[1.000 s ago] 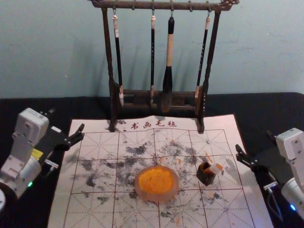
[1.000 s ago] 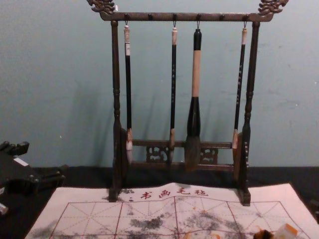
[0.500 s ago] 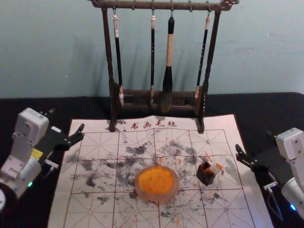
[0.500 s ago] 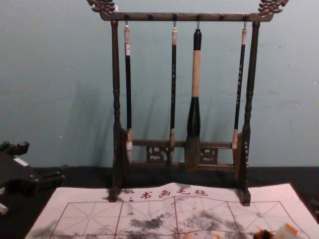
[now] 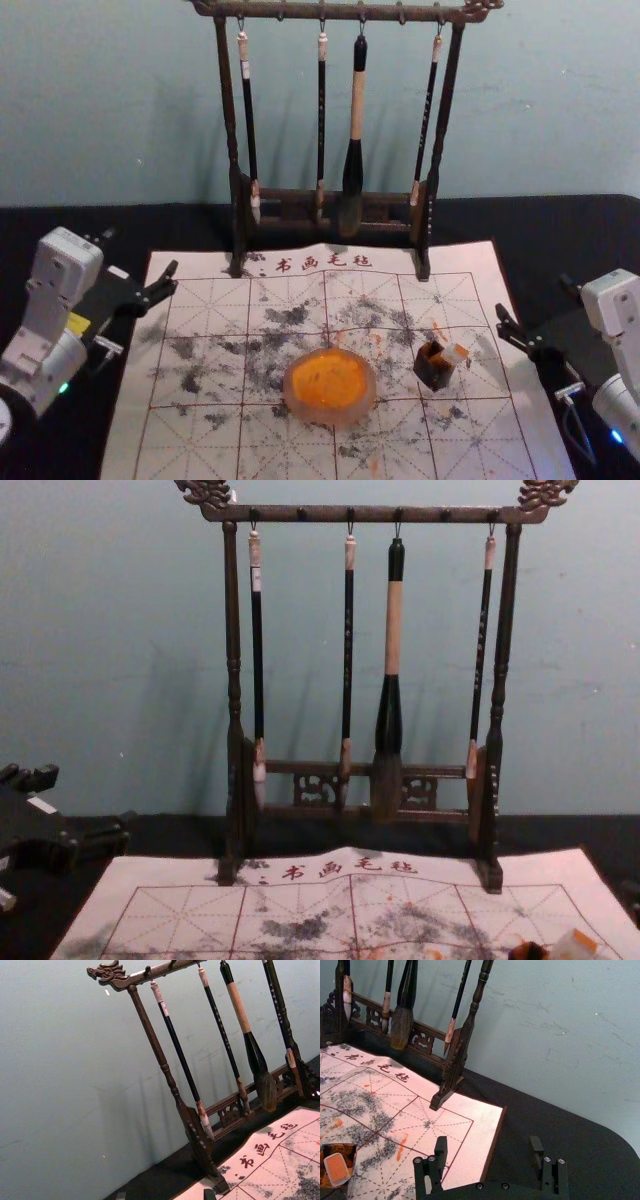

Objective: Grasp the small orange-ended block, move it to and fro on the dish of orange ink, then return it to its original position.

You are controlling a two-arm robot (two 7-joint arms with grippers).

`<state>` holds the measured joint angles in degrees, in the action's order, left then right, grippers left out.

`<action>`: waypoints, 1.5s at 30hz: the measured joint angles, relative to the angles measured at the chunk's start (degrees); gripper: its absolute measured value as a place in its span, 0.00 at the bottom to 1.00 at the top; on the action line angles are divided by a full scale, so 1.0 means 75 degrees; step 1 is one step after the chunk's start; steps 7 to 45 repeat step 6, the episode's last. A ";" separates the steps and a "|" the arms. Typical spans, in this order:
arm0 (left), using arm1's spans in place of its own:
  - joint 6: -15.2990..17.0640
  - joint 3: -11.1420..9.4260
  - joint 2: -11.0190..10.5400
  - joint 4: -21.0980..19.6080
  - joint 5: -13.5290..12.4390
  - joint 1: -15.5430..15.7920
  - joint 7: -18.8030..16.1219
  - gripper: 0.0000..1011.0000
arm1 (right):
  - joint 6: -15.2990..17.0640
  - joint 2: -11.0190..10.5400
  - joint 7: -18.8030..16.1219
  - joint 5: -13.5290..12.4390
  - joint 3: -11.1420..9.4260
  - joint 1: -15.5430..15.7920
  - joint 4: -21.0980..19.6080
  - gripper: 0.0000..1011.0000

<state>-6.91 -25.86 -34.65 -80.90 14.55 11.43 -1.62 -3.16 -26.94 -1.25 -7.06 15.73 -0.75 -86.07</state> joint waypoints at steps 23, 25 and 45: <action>0.0000 0.0000 0.0000 -0.0001 0.0000 0.0000 0.0000 0.99 | 0.0000 0.0000 0.0000 0.0000 0.0000 0.0000 0.0000 0.99; 0.0000 0.0000 0.0000 -0.0001 0.0000 0.0000 0.0000 0.99 | 0.0000 0.0000 0.0000 0.0000 0.0000 0.0000 0.0000 0.99; 0.0000 0.0000 0.0000 -0.0001 0.0000 0.0000 0.0000 0.99 | 0.0000 0.0000 0.0000 0.0000 0.0000 0.0000 0.0000 0.99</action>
